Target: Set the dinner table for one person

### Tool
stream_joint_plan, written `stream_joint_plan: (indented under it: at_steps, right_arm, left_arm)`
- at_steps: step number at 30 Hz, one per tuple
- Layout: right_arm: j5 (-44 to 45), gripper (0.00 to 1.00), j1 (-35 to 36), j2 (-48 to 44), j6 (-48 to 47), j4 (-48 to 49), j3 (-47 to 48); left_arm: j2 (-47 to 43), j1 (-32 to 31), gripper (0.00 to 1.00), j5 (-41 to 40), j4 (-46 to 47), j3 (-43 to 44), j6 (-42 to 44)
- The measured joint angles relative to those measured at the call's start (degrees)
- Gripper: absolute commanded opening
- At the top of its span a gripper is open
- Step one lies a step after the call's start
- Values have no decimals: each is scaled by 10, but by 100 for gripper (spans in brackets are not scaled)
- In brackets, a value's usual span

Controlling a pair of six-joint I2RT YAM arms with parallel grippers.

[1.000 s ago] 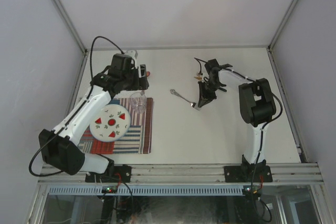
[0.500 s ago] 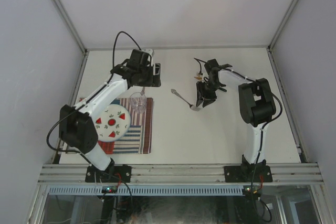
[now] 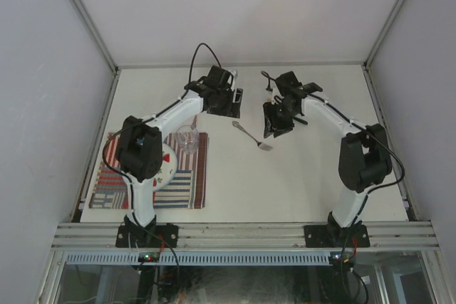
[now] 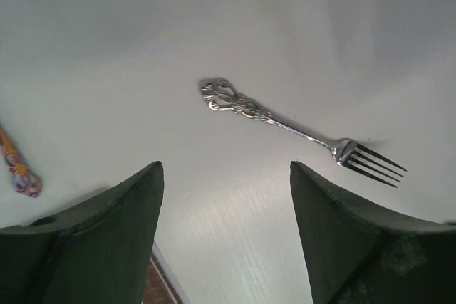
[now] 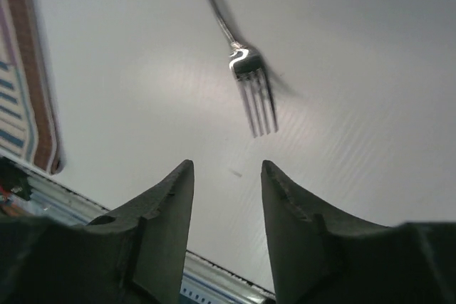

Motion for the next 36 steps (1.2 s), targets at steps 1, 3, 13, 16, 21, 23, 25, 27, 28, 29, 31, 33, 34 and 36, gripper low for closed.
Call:
stream_joint_plan:
  at_steps: [1, 3, 13, 16, 21, 23, 25, 27, 28, 29, 31, 33, 34, 36]
  right_arm:
    - [0, 21, 6, -19, 1, 0, -2]
    - [-1, 0, 15, -48, 3, 0, -10]
    - [-20, 0, 51, -32, 36, 26, -113]
    - [-22, 0, 58, -20, 45, 38, -113]
    - [-26, 0, 78, -13, 55, 56, -109]
    - [-27, 0, 87, -1, 58, 62, -105]
    - [-26, 0, 91, 10, 58, 66, -104]
    - [-23, 0, 94, 22, 58, 66, -103]
    - [-21, 0, 94, 26, 58, 66, -103]
    - [-18, 0, 94, 30, 59, 66, -103]
    - [-15, 0, 92, 31, 58, 64, -102]
    - [-14, 0, 90, 33, 58, 63, -98]
    - [-13, 0, 89, 35, 59, 64, -94]
    - [-12, 0, 87, 39, 59, 64, -86]
  left_arm:
    - [4, -4, 75, 4, 0, 1, 0]
    - [12, -10, 75, 13, 2, 1, 0]
    - [47, -19, 75, 27, 16, 1, -1]
    - [58, -20, 75, 28, 25, 1, -1]
    - [89, -22, 75, 34, 29, 10, -1]
    - [100, -24, 74, 37, 32, 11, -1]
    - [107, -28, 74, 41, 32, 11, -2]
    - [110, -35, 73, 43, 34, 10, -2]
    - [111, -39, 71, 45, 36, 9, -3]
    - [111, -42, 69, 46, 37, 9, -3]
    - [111, -46, 57, 47, 48, 3, -5]
    - [110, -47, 50, 48, 57, -11, -6]
    - [108, -47, 50, 48, 61, -17, -7]
    - [103, -47, 50, 48, 67, -27, -7]
